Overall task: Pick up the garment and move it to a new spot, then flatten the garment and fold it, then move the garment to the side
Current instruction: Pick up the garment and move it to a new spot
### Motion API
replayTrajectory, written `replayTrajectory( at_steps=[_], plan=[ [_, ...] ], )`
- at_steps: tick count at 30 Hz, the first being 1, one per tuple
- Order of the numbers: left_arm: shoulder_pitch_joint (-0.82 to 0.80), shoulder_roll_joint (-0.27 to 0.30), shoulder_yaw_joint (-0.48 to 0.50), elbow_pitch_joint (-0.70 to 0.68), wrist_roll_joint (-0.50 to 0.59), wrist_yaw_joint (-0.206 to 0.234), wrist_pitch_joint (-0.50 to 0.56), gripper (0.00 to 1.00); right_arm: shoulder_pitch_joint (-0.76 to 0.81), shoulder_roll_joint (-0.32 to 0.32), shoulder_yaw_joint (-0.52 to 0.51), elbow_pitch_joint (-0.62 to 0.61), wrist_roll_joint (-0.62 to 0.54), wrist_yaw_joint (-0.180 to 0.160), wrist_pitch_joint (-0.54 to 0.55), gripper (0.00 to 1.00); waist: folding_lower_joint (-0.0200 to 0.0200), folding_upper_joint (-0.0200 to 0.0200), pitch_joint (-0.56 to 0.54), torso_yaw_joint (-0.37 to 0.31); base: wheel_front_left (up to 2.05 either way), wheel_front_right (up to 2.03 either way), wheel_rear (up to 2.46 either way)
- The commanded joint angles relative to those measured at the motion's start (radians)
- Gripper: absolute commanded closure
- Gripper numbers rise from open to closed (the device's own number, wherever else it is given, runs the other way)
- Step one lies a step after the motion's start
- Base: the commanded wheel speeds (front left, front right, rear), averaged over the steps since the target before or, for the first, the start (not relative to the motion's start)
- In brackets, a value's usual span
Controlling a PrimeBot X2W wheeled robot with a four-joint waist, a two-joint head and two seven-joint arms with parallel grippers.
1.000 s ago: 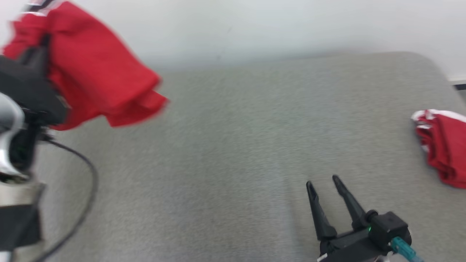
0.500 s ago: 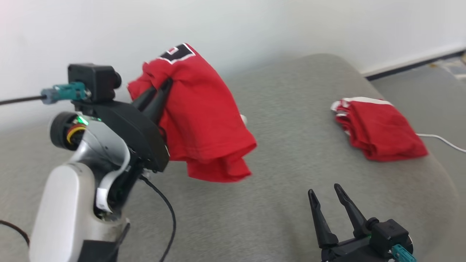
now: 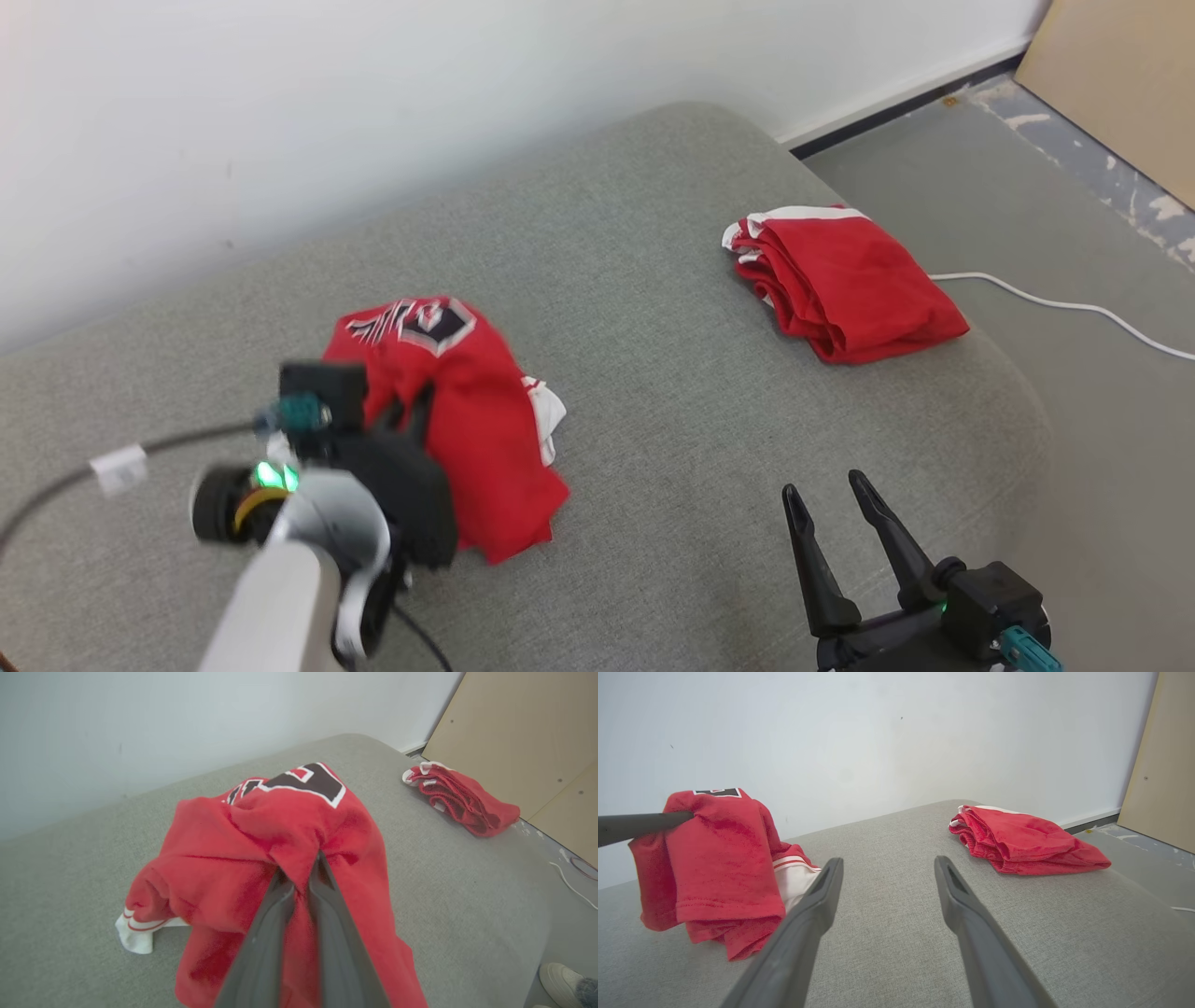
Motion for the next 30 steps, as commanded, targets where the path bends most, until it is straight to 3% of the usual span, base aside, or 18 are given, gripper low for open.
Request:
replayTrajectory(
  at_steps=[1,3,4,5,6,12,20,30],
  plan=[
    [0.028,-0.003,-0.005,0.039,0.012,0.007,-0.033,1.00,0.002,0.001,-0.002,0.000,0.003,-0.002,0.000,0.00,-0.0001,0.0000,0.012,-0.006,0.00,0.00,0.00],
    [0.043,-0.018,-0.019,0.099,0.021,0.011,-0.092,1.00,0.005,-0.004,-0.001,0.003,0.002,-0.002,0.000,0.00,-0.0001,0.0000,0.010,0.003,0.00,0.00,0.00],
    [0.050,-0.023,-0.025,0.130,0.024,0.015,-0.123,0.87,0.006,-0.006,-0.003,0.004,0.002,-0.002,0.000,0.00,-0.0001,0.0000,0.008,0.010,0.00,0.00,0.00],
    [0.057,-0.024,-0.030,0.161,0.034,0.016,-0.155,0.48,0.007,-0.009,0.000,0.006,0.002,-0.002,0.000,0.00,-0.0001,0.0000,0.006,0.016,0.00,0.00,0.00],
    [0.063,-0.028,-0.036,0.194,0.035,0.017,-0.183,0.00,0.008,-0.012,-0.002,0.007,0.002,-0.002,0.000,0.00,-0.0001,0.0000,0.002,0.024,0.00,0.00,0.00],
    [0.073,-0.055,-0.050,0.286,-0.004,0.027,-0.347,0.00,0.024,-0.028,-0.018,0.005,0.000,-0.002,0.000,0.00,-0.0001,0.0000,-0.017,0.090,0.00,0.00,0.00],
    [0.154,-0.059,-0.034,0.248,-0.010,0.052,-0.606,0.00,0.053,-0.034,-0.067,-0.005,-0.014,-0.002,0.000,0.00,-0.0001,0.0000,-0.049,0.189,0.00,0.00,0.00],
    [0.382,-0.043,0.090,-0.004,0.086,0.085,-0.657,0.00,0.077,-0.062,-0.143,-0.012,-0.029,-0.002,0.000,0.00,-0.0001,0.0000,-0.081,0.300,0.00,0.00,0.00]
  ],
)
